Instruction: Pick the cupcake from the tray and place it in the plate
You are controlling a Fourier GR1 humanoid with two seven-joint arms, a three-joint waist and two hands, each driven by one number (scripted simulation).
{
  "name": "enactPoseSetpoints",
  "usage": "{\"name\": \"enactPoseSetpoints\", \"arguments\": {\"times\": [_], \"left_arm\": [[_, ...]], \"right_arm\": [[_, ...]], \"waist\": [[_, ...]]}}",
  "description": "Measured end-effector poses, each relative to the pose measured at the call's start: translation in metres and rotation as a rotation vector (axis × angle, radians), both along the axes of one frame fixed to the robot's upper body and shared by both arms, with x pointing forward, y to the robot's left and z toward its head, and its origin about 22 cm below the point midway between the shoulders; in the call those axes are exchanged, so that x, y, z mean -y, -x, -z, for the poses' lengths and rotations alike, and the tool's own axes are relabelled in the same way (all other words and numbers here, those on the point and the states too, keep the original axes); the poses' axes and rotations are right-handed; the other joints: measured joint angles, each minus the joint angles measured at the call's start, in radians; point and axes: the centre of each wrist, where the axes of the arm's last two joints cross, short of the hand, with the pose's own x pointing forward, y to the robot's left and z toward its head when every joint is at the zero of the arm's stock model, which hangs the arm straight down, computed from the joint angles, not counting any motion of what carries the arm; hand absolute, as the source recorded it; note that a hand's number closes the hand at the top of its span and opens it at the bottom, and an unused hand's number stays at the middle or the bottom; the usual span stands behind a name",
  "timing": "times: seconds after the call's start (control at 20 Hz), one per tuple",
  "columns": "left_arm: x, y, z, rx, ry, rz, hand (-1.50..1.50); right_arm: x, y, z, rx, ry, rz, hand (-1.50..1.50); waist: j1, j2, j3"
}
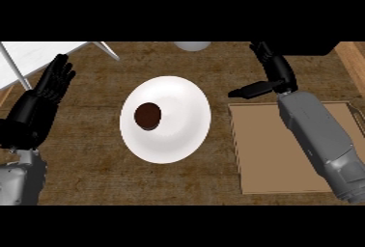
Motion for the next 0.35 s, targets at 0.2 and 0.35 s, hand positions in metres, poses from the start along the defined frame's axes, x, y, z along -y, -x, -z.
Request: {"name": "enactPoseSetpoints", "arguments": {"times": [0.2,0.35], "left_arm": [[0.001,-0.004,-0.004,0.003,-0.004,0.003,0.0],[0.003,-0.001,0.0,0.003,0.0,0.005,0.0]], "right_arm": [[0.031,0.0,-0.001,0.007,0.009,-0.01,-1.5],[0.051,0.007,0.01,0.021,0.029,-0.008,-1.5]], "waist": [[0.001,0.001,0.0],[0.004,0.002,0.0]]}}
